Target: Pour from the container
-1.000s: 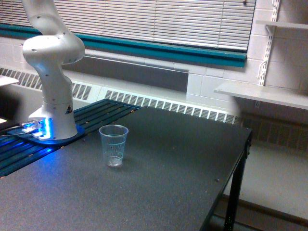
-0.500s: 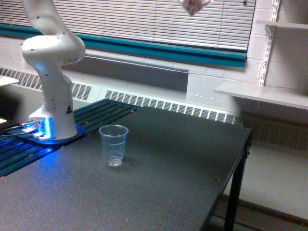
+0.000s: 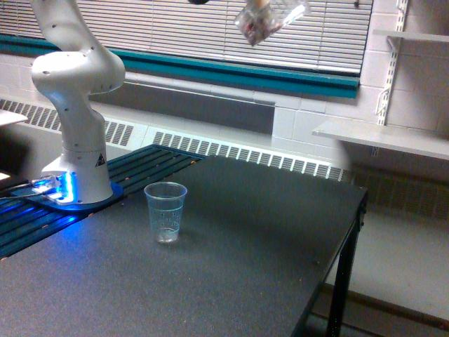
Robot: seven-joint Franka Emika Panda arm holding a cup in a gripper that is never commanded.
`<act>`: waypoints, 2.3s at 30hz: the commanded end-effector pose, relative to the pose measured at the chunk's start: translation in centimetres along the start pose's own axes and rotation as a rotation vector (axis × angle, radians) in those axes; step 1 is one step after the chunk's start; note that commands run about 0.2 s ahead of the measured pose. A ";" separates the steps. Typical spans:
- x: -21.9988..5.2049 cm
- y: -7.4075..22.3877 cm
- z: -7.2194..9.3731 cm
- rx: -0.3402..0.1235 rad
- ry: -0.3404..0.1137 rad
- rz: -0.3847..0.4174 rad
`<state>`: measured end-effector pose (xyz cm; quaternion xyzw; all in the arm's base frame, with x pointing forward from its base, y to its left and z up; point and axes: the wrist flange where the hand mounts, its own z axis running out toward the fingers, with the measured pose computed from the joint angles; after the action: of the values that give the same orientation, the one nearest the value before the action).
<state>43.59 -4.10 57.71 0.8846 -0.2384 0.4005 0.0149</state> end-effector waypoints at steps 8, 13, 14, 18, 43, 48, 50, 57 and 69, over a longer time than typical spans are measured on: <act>-2.9 4.2 1.7 -0.073 -0.038 -0.027; -4.2 5.6 2.4 -0.101 -0.061 -0.028; -4.5 5.9 2.5 -0.108 -0.066 -0.028; -5.6 6.8 2.9 -0.132 -0.084 -0.020; -13.3 10.3 3.9 -0.269 -0.214 -0.001; -14.4 9.8 3.9 -0.276 -0.246 -0.011; -14.8 9.5 3.8 -0.277 -0.251 -0.013; -16.2 8.6 3.8 -0.290 -0.286 -0.016; -18.1 7.6 3.6 -0.321 -0.306 -0.014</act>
<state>32.98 -4.82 41.34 0.9276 -0.2757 0.2202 0.1225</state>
